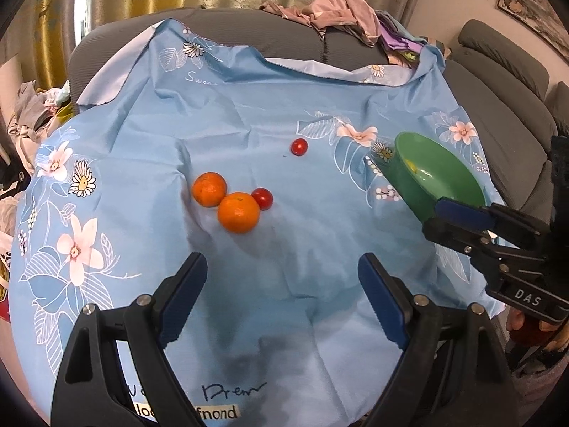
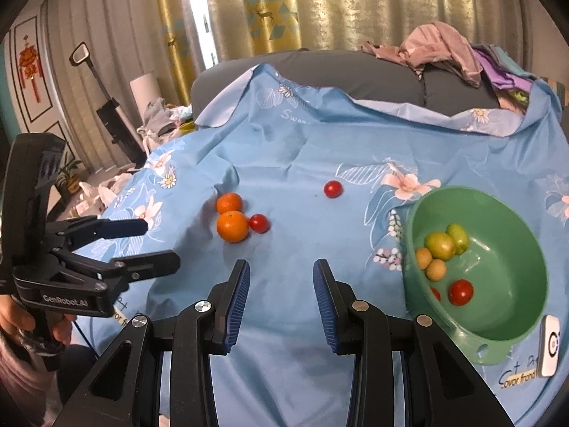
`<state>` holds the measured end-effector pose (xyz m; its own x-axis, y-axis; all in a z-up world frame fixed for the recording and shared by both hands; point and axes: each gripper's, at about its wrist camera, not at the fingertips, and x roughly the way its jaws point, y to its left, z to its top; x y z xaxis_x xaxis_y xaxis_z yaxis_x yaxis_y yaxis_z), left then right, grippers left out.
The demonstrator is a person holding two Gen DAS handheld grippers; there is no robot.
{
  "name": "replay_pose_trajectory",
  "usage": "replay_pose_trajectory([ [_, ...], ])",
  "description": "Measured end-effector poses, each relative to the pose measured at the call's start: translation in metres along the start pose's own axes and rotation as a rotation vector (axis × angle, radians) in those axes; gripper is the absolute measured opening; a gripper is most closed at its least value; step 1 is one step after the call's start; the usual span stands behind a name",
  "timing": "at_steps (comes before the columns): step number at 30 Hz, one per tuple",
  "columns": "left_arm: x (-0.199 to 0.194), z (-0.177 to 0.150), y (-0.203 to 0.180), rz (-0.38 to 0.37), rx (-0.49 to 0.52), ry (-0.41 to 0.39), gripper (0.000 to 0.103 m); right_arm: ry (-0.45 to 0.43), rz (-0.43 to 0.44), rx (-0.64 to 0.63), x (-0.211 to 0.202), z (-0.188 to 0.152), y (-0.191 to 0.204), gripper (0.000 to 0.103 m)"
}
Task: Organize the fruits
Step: 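Grasp the large orange with the left gripper while the right grasps the smaller orange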
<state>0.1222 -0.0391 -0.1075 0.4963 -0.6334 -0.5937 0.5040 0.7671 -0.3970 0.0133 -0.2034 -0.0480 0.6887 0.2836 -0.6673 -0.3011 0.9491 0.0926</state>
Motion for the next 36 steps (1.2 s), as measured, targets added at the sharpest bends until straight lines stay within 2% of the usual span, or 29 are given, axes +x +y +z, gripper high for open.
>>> replay_pose_trajectory([
  [15, 0.042, 0.007, 0.022, 0.013, -0.027, 0.049, 0.087, 0.083, 0.044, 0.011, 0.044, -0.001, -0.002, 0.037],
  [20, 0.066, 0.019, 0.022, 0.043, 0.010, 0.062, 0.086, 0.102, 0.047, 0.015, 0.055, 0.000, -0.006, 0.037],
  [22, 0.076, 0.024, 0.022, 0.055, 0.021, 0.064, 0.083, 0.107, 0.049, 0.017, 0.059, 0.000, -0.008, 0.037],
  [27, 0.098, 0.031, 0.024, 0.086, 0.037, 0.090, 0.068, 0.118, 0.055, 0.023, 0.067, 0.001, -0.013, 0.037],
  [32, 0.112, 0.035, 0.029, 0.103, 0.040, 0.109, 0.067, 0.125, 0.063, 0.029, 0.075, 0.001, -0.017, 0.037],
  [34, 0.116, 0.035, 0.031, 0.098, 0.038, 0.121, 0.054, 0.128, 0.066, 0.032, 0.078, 0.002, -0.019, 0.037],
  [36, 0.120, 0.035, 0.034, 0.099, 0.033, 0.128, 0.046, 0.129, 0.070, 0.032, 0.079, 0.002, -0.019, 0.037],
])
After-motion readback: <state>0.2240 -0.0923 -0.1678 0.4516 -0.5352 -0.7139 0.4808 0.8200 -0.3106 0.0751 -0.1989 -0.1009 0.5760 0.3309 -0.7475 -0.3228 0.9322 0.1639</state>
